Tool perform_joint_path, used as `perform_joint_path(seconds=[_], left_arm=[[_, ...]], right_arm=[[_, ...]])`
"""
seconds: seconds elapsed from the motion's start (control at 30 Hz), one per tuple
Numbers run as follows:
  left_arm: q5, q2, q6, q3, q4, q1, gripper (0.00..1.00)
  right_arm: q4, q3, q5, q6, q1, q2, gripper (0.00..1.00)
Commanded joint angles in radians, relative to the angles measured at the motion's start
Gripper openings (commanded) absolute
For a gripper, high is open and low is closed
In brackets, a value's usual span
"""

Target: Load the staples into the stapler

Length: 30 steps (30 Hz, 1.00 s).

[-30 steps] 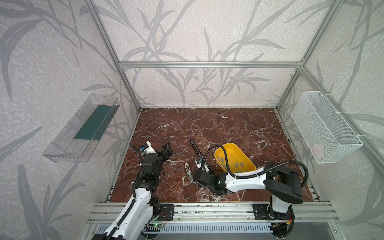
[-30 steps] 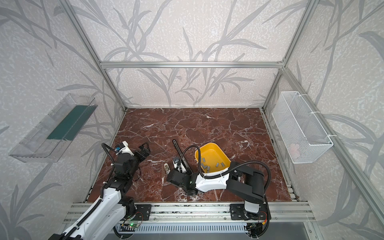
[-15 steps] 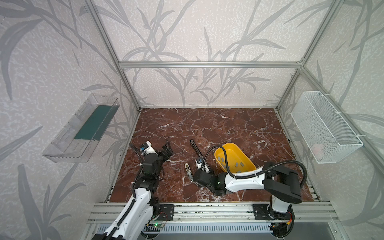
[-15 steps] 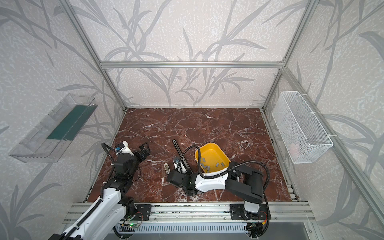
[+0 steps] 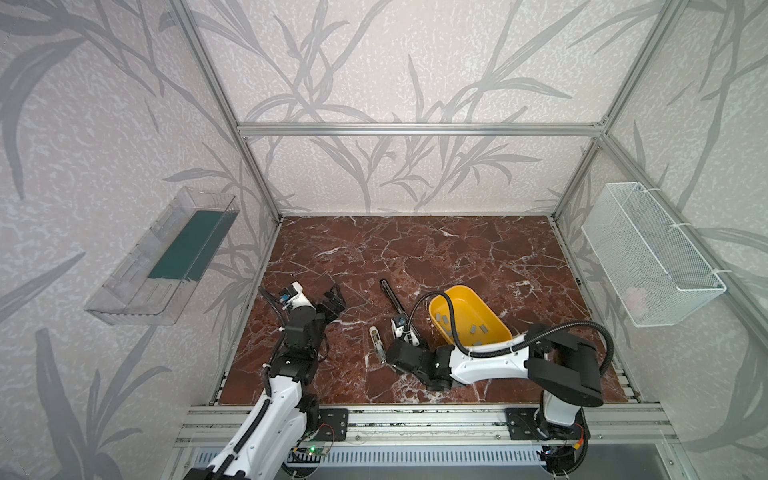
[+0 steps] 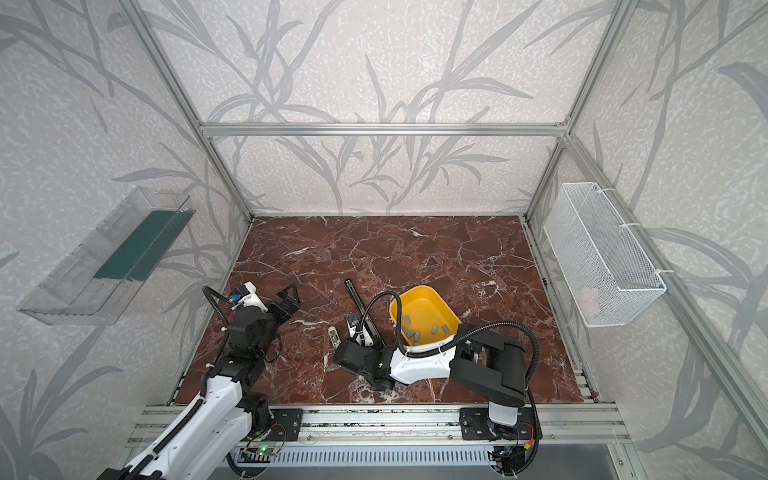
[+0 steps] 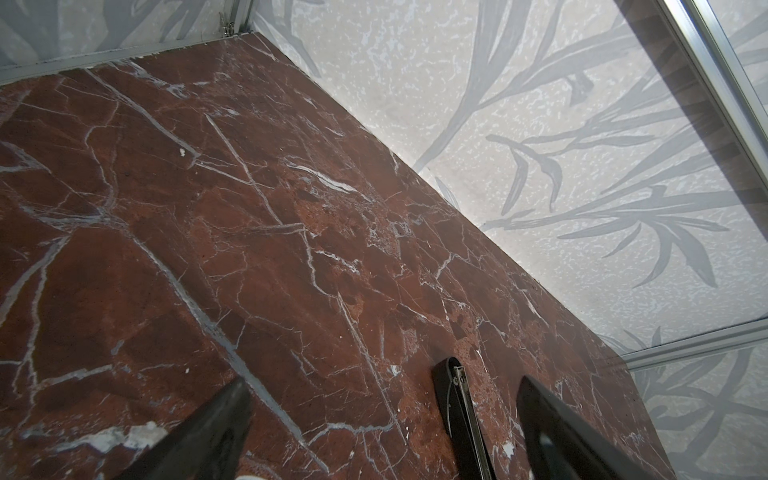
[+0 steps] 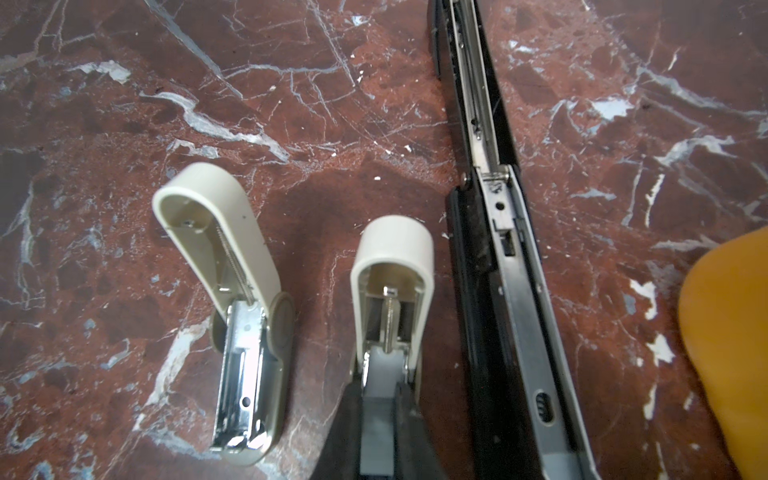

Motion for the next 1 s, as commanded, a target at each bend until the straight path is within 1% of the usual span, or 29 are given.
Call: perform_joint_path(seconds=[0.0, 0.43, 0.6, 0.7, 0.9, 0.97], left_arm=[[-0.006, -0.011, -0.014, 0.023, 0.018, 0.006, 0.99], [-0.008, -0.012, -0.014, 0.024, 0.018, 0.006, 0.99], [-0.008, -0.010, -0.014, 0.024, 0.018, 0.006, 0.99], [-0.009, -0.009, -0.014, 0.022, 0.018, 0.006, 0.99], [-0.008, -0.009, -0.014, 0.023, 0.018, 0.006, 0.99], [-0.008, -0.009, -0.014, 0.024, 0.019, 0.006, 0.99]], right_arm=[[-0.043, -0.011, -0.003, 0.030, -0.001, -0.007, 0.00], [-0.068, -0.025, -0.001, 0.048, 0.014, -0.029, 0.00], [-0.089, -0.025, 0.000, 0.047, 0.022, -0.037, 0.03], [-0.099, -0.028, -0.007, 0.049, 0.026, -0.040, 0.07], [-0.093, -0.033, -0.039, 0.052, 0.028, -0.038, 0.23], [-0.092, -0.034, -0.041, 0.049, 0.029, -0.040, 0.26]])
